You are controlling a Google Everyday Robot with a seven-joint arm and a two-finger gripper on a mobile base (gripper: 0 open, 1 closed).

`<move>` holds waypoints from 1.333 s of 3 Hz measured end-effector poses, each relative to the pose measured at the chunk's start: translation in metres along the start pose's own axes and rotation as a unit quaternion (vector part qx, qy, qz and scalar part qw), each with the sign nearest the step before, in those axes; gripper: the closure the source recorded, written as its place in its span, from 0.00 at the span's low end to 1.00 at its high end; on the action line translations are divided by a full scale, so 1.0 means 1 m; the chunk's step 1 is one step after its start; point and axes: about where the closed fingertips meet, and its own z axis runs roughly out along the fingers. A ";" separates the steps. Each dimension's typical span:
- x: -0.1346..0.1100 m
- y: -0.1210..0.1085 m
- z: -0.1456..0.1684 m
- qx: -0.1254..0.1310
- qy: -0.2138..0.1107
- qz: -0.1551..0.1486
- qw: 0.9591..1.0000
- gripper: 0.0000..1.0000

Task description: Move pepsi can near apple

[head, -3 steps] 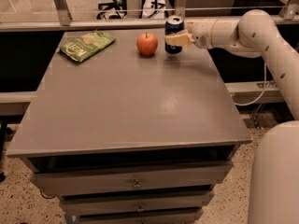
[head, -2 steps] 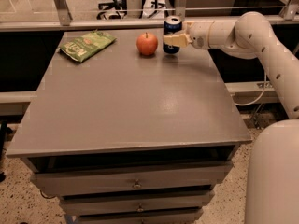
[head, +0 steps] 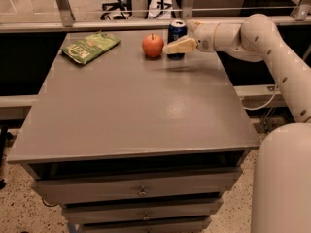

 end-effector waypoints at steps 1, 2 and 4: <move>0.002 0.006 -0.003 -0.002 -0.002 0.003 1.000 0.00; 0.001 0.015 -0.031 0.001 -0.007 0.002 1.000 0.00; -0.035 0.047 -0.158 0.088 -0.023 -0.020 0.996 0.00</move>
Offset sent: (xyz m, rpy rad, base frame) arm -0.0689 -0.0556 0.0088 0.0171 -0.0150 -0.0222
